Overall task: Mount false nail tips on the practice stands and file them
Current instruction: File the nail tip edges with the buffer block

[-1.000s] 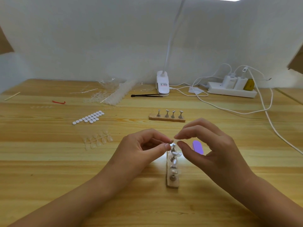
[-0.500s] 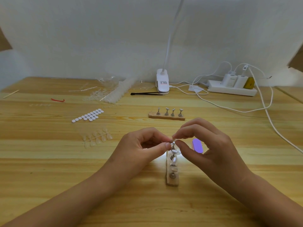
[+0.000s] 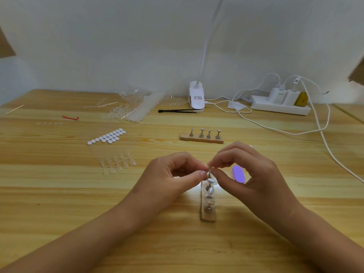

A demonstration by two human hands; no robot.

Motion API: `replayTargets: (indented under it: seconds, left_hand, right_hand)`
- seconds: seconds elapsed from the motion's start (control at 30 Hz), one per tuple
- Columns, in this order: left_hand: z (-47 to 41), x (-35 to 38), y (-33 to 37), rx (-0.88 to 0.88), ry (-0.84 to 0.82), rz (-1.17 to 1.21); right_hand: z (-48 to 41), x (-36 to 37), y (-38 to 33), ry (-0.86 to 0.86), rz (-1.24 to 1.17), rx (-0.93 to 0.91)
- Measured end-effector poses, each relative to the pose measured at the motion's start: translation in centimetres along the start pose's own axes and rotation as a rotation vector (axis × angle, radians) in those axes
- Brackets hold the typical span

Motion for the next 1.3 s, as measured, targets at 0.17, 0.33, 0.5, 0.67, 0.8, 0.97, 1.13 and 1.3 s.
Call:
replayTargets:
  seconds: [0.17, 0.33, 0.5, 0.67, 0.8, 0.97, 1.13, 1.3]
  left_hand:
    - [0.0, 0.1, -0.3, 0.034, 0.006, -0.057]
    - [-0.1, 0.0, -0.4, 0.096, 0.023, -0.113]
    - [-1.3, -0.3, -0.2, 0.054, 0.031, 0.056]
    - [-2.6, -0.3, -1.3, -0.039, 0.094, -0.075]
    - [-2.7, -0.2, -1.7, -0.090, 0.080, -0.217]
    - [-3.8, -0.1, -0.8, -0.102, 0.093, -0.275]
    - [-3.8, 1.1, -1.3, -0.123, 0.049, -0.257]
    - [-3.8, 1.3, -1.6, -0.075, 0.053, -0.396]
  right_hand:
    - [-0.1, -0.1, -0.1, -0.054, 0.085, -0.013]
    - [-0.2, 0.0, 0.0, -0.050, 0.087, -0.026]
    - [-0.6, -1.7, 1.4, -0.011, 0.004, 0.111]
    - [-0.2, -2.8, 5.0, -0.174, 0.255, 0.393]
    - [0.5, -1.9, 6.3, -0.364, 0.390, 0.470]
    - [0.6, -1.8, 6.3, -0.378, 0.348, 0.487]
    - [0.2, -2.5, 6.0, -0.176, 0.121, 0.494]
    - [-0.2, -2.6, 5.1, -0.076, -0.099, 0.500]
Point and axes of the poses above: each hand's wrist, its own z-axis away from the middle knuckle, its own x-axis out of the palm, y = z × x, the point moved 2 cm from there along -z, towards the middle knuckle, and after that the axes turned 3 degrees about -x, right-handed, at the moved point
